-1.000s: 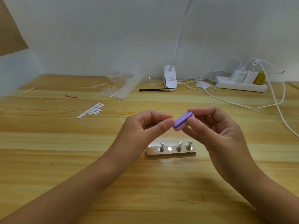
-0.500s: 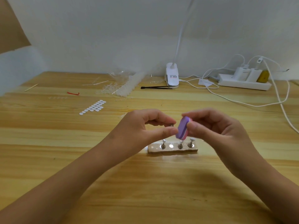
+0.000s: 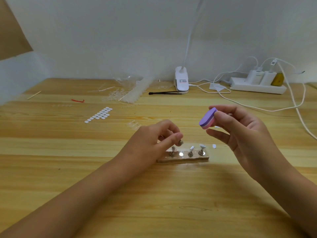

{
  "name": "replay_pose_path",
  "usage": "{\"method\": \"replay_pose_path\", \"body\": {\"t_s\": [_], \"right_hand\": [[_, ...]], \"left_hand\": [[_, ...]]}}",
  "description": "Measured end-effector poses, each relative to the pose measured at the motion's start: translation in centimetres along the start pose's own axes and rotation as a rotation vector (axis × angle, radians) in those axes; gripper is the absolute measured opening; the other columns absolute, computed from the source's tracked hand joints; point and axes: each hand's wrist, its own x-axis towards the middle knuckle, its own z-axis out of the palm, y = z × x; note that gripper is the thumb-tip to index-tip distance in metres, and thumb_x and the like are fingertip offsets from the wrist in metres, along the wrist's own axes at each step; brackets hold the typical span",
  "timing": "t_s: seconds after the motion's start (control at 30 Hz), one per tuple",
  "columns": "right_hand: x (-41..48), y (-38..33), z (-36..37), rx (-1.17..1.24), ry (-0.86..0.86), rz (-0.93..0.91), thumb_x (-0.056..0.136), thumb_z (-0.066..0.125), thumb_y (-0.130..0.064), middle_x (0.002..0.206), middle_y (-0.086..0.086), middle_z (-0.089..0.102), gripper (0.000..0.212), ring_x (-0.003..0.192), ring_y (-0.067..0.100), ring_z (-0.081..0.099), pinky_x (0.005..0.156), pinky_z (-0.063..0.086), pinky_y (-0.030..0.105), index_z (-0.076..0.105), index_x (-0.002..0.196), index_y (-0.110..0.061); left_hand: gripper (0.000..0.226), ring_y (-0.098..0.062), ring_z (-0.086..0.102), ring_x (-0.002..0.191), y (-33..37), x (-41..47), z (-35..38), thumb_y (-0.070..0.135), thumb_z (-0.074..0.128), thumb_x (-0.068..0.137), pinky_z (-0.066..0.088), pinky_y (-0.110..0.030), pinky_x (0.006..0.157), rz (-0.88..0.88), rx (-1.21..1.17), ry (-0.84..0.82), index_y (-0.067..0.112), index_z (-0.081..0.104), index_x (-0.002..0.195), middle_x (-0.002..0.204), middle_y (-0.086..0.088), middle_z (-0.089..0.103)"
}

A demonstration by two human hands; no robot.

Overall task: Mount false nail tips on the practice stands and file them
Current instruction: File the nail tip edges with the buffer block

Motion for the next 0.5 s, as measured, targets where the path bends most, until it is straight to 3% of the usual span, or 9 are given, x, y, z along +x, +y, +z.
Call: {"method": "replay_pose_path", "body": {"t_s": [0.07, 0.17, 0.23, 0.33, 0.5], "right_hand": [[0.1, 0.0, -0.1, -0.001, 0.004, 0.017, 0.072, 0.071, -0.031, 0.091, 0.006, 0.071, 0.035, 0.085, 0.014, 0.068, 0.071, 0.056, 0.022, 0.07, 0.104, -0.015], [0.1, 0.0, -0.2, -0.017, 0.002, 0.021, 0.071, 0.071, -0.034, 0.092, 0.005, 0.071, 0.037, 0.085, 0.012, 0.067, 0.07, 0.055, 0.021, 0.071, 0.104, -0.017], [0.0, -0.1, -0.2, -0.031, -0.007, 0.02, 0.072, 0.071, -0.035, 0.092, 0.004, 0.071, 0.036, 0.085, 0.012, 0.067, 0.07, 0.055, 0.021, 0.071, 0.103, -0.018], [0.0, -0.1, -0.2, -0.031, -0.015, 0.019, 0.071, 0.072, -0.036, 0.091, 0.004, 0.071, 0.034, 0.086, 0.012, 0.066, 0.069, 0.054, 0.021, 0.072, 0.101, -0.02], [0.0, -0.1, -0.3, -0.027, -0.018, 0.019, 0.071, 0.072, -0.036, 0.091, 0.003, 0.07, 0.035, 0.085, 0.011, 0.067, 0.068, 0.054, 0.02, 0.072, 0.102, -0.02]], "left_hand": [[0.013, 0.001, 0.065, 0.083, -0.1, 0.0, 0.4, 0.042, 0.056, 0.096, 0.05, -0.016, 0.068, 0.014, 0.122, 0.006, 0.032, 0.064, 0.095, 0.083, 0.015, 0.071], [0.02, 0.002, 0.059, 0.085, -0.1, 0.1, 0.8, 0.046, 0.05, 0.097, 0.045, -0.017, 0.07, 0.013, 0.223, 0.039, 0.031, 0.062, 0.095, 0.083, 0.017, 0.067], [0.021, 0.003, 0.053, 0.094, 0.0, 0.2, 1.0, 0.047, 0.047, 0.097, 0.041, -0.018, 0.08, 0.009, 0.254, 0.046, 0.031, 0.061, 0.095, 0.088, 0.022, 0.062], [0.025, -0.004, 0.045, 0.11, 0.0, 0.3, 1.3, 0.05, 0.047, 0.094, 0.038, -0.033, 0.1, -0.008, 0.289, 0.039, 0.03, 0.061, 0.097, 0.104, 0.02, 0.06], [0.02, -0.008, 0.043, 0.114, 0.3, 0.4, 1.5, 0.048, 0.053, 0.091, 0.037, -0.044, 0.104, -0.054, 0.266, -0.001, 0.031, 0.063, 0.09, 0.109, 0.019, 0.06]]}}
